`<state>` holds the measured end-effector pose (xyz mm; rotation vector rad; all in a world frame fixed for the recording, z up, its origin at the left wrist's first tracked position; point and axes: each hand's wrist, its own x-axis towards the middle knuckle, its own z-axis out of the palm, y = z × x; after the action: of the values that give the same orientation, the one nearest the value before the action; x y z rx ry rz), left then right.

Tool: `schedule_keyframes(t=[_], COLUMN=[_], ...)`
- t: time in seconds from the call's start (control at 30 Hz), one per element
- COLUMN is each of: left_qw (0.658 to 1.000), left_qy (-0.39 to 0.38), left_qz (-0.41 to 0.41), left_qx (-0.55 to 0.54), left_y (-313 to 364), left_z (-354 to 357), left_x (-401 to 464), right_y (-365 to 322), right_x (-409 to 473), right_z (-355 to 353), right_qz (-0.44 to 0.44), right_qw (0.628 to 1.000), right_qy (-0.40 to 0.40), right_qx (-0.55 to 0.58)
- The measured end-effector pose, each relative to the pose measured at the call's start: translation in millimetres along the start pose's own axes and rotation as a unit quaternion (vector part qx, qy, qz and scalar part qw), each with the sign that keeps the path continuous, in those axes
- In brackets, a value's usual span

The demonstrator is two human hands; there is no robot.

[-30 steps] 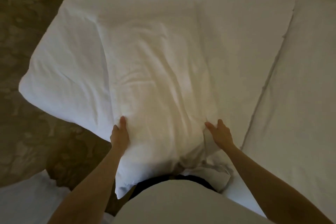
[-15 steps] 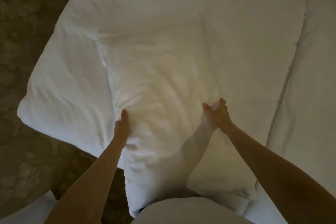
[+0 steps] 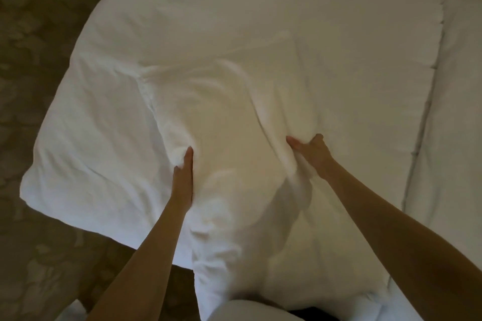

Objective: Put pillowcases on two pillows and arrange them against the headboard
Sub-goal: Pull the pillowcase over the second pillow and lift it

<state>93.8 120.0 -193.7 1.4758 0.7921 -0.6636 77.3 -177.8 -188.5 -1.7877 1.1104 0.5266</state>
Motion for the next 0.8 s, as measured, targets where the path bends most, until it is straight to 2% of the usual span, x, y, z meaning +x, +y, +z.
schedule_keyframes(t=[0.23,0.47,0.63,0.8], left_qw=[0.998,0.994,0.979,0.961], left_qy=[0.041,-0.010,-0.060,-0.099], left_qz=[0.042,0.108,0.181,0.241], left_qx=[-0.037,0.034,0.075,0.092], left_y=[15,19,25,1], left_z=[11,42,92,165], left_x=[-60,-120,-174,-262], right_y=[9,55,92,160], right_x=[-51,-117,-161,-214], right_z=[-28,-97,-159,-250], right_qz=[-0.064,-0.114,-0.179,-0.236], right_qw=[0.995,0.978,0.950,0.919], right_qy=[0.070,0.118,0.154,0.207], right_qx=[0.035,0.129,0.203,0.239])
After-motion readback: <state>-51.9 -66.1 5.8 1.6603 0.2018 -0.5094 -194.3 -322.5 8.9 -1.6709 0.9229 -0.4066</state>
